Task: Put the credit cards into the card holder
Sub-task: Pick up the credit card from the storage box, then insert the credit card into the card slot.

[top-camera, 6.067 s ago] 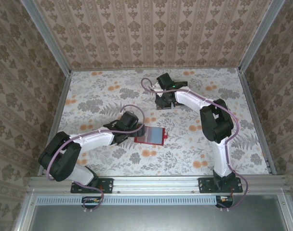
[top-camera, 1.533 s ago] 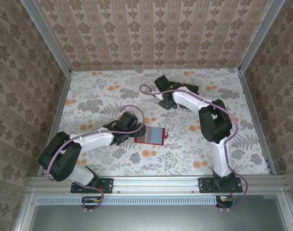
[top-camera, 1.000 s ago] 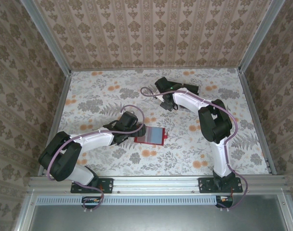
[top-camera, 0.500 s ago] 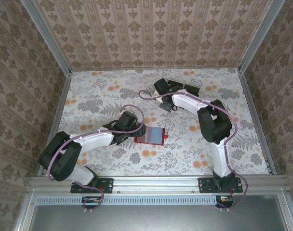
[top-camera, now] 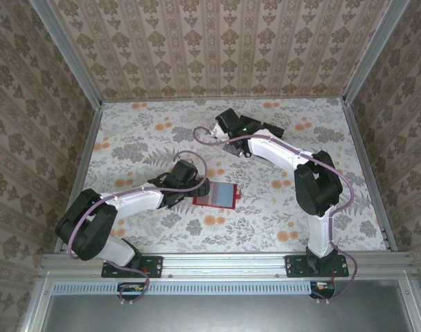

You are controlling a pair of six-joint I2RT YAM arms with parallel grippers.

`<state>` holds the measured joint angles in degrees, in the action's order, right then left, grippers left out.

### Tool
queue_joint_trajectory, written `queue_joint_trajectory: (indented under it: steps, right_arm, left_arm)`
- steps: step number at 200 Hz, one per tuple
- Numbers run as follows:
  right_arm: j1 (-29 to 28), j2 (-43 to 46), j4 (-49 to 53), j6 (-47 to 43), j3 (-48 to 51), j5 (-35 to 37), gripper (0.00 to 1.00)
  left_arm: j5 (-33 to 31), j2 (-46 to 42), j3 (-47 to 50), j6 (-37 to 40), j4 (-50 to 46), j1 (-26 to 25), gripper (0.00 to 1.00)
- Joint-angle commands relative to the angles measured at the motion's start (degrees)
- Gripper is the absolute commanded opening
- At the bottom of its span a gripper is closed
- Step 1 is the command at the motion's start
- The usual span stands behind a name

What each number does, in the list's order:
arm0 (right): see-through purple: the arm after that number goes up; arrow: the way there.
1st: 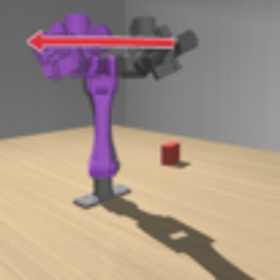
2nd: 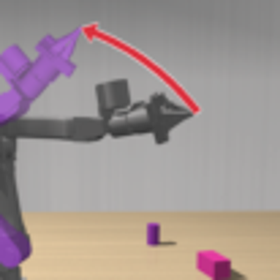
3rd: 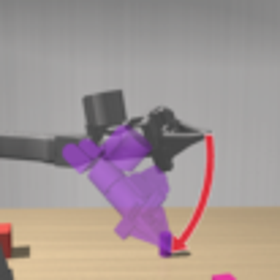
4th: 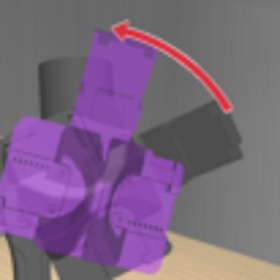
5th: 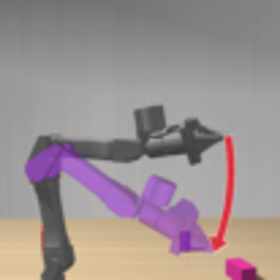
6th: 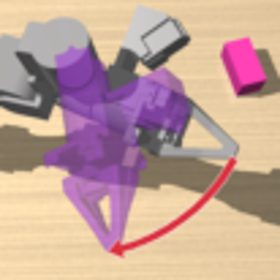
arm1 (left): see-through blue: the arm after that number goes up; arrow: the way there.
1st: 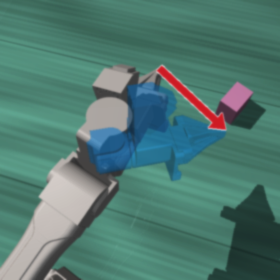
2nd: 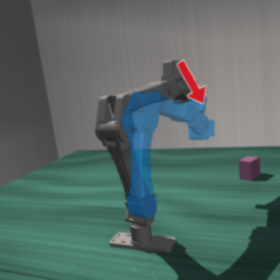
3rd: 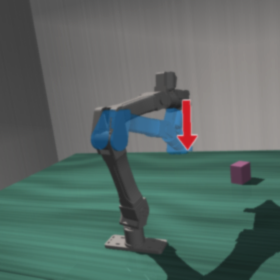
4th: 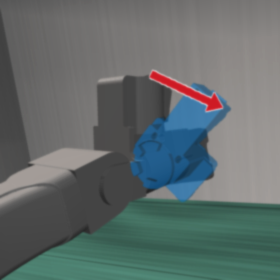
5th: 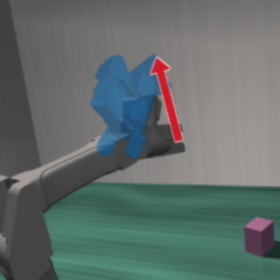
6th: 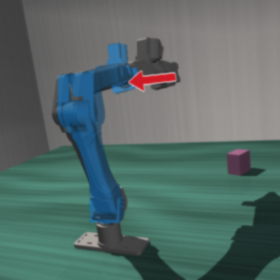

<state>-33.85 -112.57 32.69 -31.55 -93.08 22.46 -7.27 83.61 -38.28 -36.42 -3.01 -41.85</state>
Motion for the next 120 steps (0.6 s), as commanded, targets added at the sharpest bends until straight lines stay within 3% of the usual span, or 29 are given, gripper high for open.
queue_joint_trajectory:
  steps: [1,42,63,120]
  right_arm:
    - [-1.29,3.74,3.94,6.42,-3.4,1.72,0.0]
    - [-4.09,9.39,11.19,26.36,-2.87,-3.55,0.0]
    - [-5.08,13.96,11.02,38.9,2.08,-11.38,0.0]
    - [-5.73,26.4,-11.44,70.97,29.66,-29.95,0.0]
  left_arm:
    - [-0.08,-1.81,0.21,0.04,-0.16,0.74,1.0]
    - [-1.33,-5.73,2.4,-0.13,-1.43,1.33,1.0]
    - [-2.73,-8.79,3.84,-0.4,-2.71,1.48,1.0]
    - [-5.95,-15.74,6.63,-0.91,-7.16,1.85,1.0]
